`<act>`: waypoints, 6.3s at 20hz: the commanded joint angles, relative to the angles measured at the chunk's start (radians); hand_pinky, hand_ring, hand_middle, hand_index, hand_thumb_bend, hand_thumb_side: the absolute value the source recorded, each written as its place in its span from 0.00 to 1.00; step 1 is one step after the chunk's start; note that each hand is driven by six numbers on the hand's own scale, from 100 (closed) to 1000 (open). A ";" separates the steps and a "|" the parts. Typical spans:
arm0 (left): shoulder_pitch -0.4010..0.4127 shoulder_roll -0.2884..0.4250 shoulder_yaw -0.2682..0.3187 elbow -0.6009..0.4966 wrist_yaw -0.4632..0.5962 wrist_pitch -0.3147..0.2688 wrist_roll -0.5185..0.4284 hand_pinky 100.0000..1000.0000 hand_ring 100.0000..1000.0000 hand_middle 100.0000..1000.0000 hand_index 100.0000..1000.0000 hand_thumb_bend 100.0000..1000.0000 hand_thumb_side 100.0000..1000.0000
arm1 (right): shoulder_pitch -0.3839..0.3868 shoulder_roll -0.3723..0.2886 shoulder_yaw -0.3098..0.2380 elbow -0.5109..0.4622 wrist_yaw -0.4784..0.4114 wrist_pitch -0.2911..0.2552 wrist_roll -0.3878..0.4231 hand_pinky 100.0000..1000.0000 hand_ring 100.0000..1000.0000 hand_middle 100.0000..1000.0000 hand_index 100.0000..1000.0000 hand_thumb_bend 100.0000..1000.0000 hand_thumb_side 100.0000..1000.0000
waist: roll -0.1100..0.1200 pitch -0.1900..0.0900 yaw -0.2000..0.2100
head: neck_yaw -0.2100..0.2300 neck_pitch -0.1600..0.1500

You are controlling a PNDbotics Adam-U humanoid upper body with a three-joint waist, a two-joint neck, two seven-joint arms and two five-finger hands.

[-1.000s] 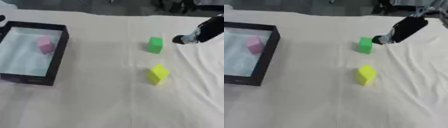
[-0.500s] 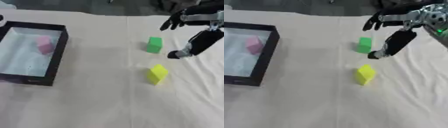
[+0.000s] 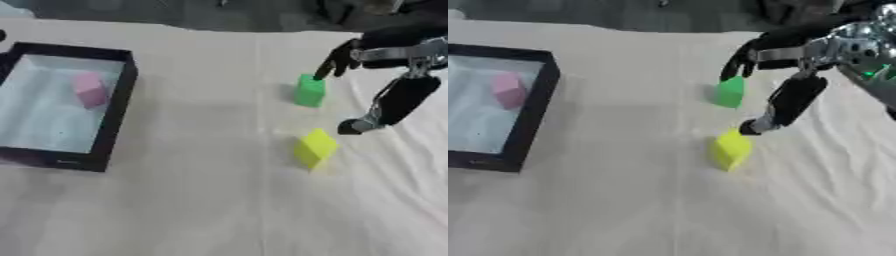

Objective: Pick up the objects with one hand, pass them to the other hand, and then place them into the box on the other side of the table.

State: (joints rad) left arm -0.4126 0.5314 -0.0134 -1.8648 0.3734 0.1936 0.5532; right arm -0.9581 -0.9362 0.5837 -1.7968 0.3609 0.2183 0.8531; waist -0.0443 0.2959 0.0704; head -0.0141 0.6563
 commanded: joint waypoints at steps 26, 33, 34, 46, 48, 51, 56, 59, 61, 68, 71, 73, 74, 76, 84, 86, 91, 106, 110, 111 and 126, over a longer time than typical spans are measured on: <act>-0.008 -0.002 0.016 -0.027 0.000 0.003 0.003 0.70 0.78 0.81 0.88 0.10 0.66 | 0.061 0.069 0.049 0.172 0.218 -0.220 -0.148 0.87 0.90 0.88 0.83 0.45 0.16 | 0.035 0.012 0.005 | -0.009 -0.022; -0.008 -0.002 0.017 -0.029 0.001 0.004 0.002 0.69 0.78 0.81 0.88 0.10 0.66 | 0.084 0.074 0.054 0.206 0.235 -0.256 -0.157 0.88 0.92 0.91 0.86 0.46 0.17 | 0.041 0.015 0.007 | -0.008 -0.019; -0.008 -0.003 0.017 -0.029 0.001 0.005 0.002 0.69 0.78 0.81 0.88 0.10 0.66 | 0.085 0.076 0.053 0.211 0.238 -0.259 -0.160 0.88 0.92 0.91 0.86 0.46 0.16 | 0.041 0.015 0.007 | -0.008 -0.019; -0.009 -0.007 0.017 -0.029 0.002 0.006 -0.001 0.69 0.78 0.81 0.88 0.09 0.67 | 0.101 0.119 0.054 0.296 0.253 -0.245 -0.214 0.88 0.92 0.91 0.85 0.43 0.10 | 0.041 0.016 0.010 | -0.004 -0.022; -0.009 -0.008 0.017 -0.029 0.003 0.006 -0.002 0.70 0.78 0.81 0.88 0.09 0.67 | 0.102 0.126 0.054 0.306 0.258 -0.245 -0.225 0.88 0.92 0.91 0.85 0.42 0.10 | 0.041 0.016 0.011 | -0.005 -0.022; -0.010 -0.010 0.017 -0.029 0.003 0.007 -0.003 0.70 0.78 0.81 0.88 0.09 0.67 | 0.106 0.136 0.054 0.318 0.265 -0.246 -0.238 0.88 0.92 0.90 0.85 0.41 0.10 | 0.041 0.016 0.011 | -0.006 -0.023; -0.011 -0.012 0.016 -0.029 0.004 0.007 -0.002 0.70 0.78 0.81 0.88 0.09 0.67 | 0.109 0.150 0.056 0.330 0.267 -0.249 -0.254 0.88 0.92 0.90 0.84 0.39 0.08 | 0.041 0.017 0.013 | -0.006 -0.020; -0.011 -0.013 0.016 -0.029 0.004 0.007 -0.002 0.70 0.77 0.81 0.88 0.09 0.67 | 0.111 0.152 0.058 0.330 0.265 -0.252 -0.266 0.88 0.91 0.89 0.82 0.38 0.06 | 0.040 0.017 0.013 | -0.006 -0.018; -0.011 -0.013 0.016 -0.029 0.004 0.006 -0.002 0.70 0.77 0.81 0.88 0.08 0.67 | 0.111 0.152 0.059 0.325 0.261 -0.254 -0.277 0.87 0.89 0.86 0.80 0.37 0.03 | 0.039 0.017 0.013 | -0.005 -0.017; -0.011 -0.010 0.015 -0.028 0.003 0.007 -0.002 0.70 0.77 0.81 0.87 0.08 0.67 | 0.114 0.149 0.062 0.315 0.247 -0.255 -0.316 0.85 0.86 0.81 0.69 0.29 0.00 | 0.034 0.014 0.015 | -0.001 -0.013; -0.012 -0.009 0.014 -0.028 0.003 0.008 -0.002 0.70 0.77 0.81 0.87 0.08 0.67 | 0.114 0.146 0.061 0.311 0.241 -0.251 -0.346 0.85 0.85 0.79 0.66 0.25 0.00 | 0.031 0.012 0.016 | 0.002 -0.012; -0.012 -0.008 0.014 -0.028 0.003 0.009 -0.002 0.70 0.77 0.81 0.87 0.08 0.67 | 0.114 0.142 0.062 0.308 0.239 -0.249 -0.357 0.84 0.85 0.78 0.65 0.24 0.00 | 0.029 0.011 0.017 | 0.004 -0.012; -0.011 -0.007 0.015 -0.028 0.002 0.009 -0.001 0.70 0.77 0.81 0.87 0.08 0.67 | 0.114 0.140 0.062 0.305 0.237 -0.249 -0.360 0.84 0.85 0.78 0.65 0.23 0.00 | 0.028 0.010 0.017 | 0.005 -0.013; -0.009 -0.006 0.015 -0.027 0.002 0.009 0.000 0.70 0.77 0.81 0.87 0.08 0.67 | 0.113 0.133 0.062 0.299 0.232 -0.247 -0.359 0.84 0.84 0.77 0.64 0.23 0.00 | 0.026 0.008 0.017 | 0.007 -0.012; -0.004 -0.001 0.016 -0.026 0.001 0.010 -0.001 0.70 0.77 0.80 0.87 0.08 0.67 | 0.115 0.096 0.041 0.244 0.218 -0.217 -0.353 0.84 0.83 0.77 0.63 0.24 0.00 | 0.019 0.000 0.011 | 0.015 -0.019; -0.003 0.002 0.016 -0.026 0.000 0.010 -0.001 0.70 0.77 0.80 0.87 0.08 0.67 | 0.122 0.082 0.022 0.221 0.214 -0.196 -0.360 0.84 0.83 0.76 0.62 0.24 0.00 | 0.019 -0.001 0.010 | 0.016 -0.021; -0.003 0.008 0.013 -0.028 -0.001 0.016 -0.006 0.70 0.77 0.80 0.87 0.08 0.67 | 0.141 0.051 -0.031 0.154 0.166 -0.117 -0.373 0.83 0.82 0.75 0.61 0.20 0.00 | 0.022 -0.003 0.005 | 0.014 -0.024; -0.045 0.075 -0.036 -0.093 -0.189 0.112 -0.165 0.71 0.78 0.82 0.89 0.07 0.52 | 0.143 0.073 -0.124 0.023 0.039 0.122 -0.463 0.82 0.78 0.71 0.57 0.06 0.00 | 0.038 -0.010 -0.003 | -0.011 -0.036; -0.080 0.109 -0.072 -0.130 -0.273 0.166 -0.273 0.71 0.78 0.81 0.88 0.07 0.47 | 0.129 0.103 -0.121 0.028 0.046 0.169 -0.495 0.82 0.77 0.70 0.56 0.04 0.00 | 0.043 -0.011 -0.005 | -0.013 -0.037; -0.091 0.117 -0.081 -0.133 -0.289 0.174 -0.299 0.71 0.78 0.81 0.88 0.08 0.46 | 0.125 0.109 -0.119 0.030 0.048 0.182 -0.505 0.82 0.77 0.70 0.56 0.04 0.00 | 0.043 -0.012 -0.005 | -0.013 -0.037; -0.237 0.154 -0.215 -0.135 -0.461 0.243 -0.661 0.74 0.79 0.82 0.89 0.14 0.35 | 0.083 0.213 -0.094 0.022 0.013 0.281 -0.578 0.82 0.76 0.68 0.55 0.00 0.00 | 0.056 -0.018 -0.013 | -0.009 -0.030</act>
State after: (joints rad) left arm -0.6329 0.6575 -0.2263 -1.9825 -0.0714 0.4336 -0.0814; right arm -0.8552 -0.7158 0.4961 -1.7600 0.3792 0.4933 0.2815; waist -0.0016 0.3162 0.0579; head -0.0244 0.6303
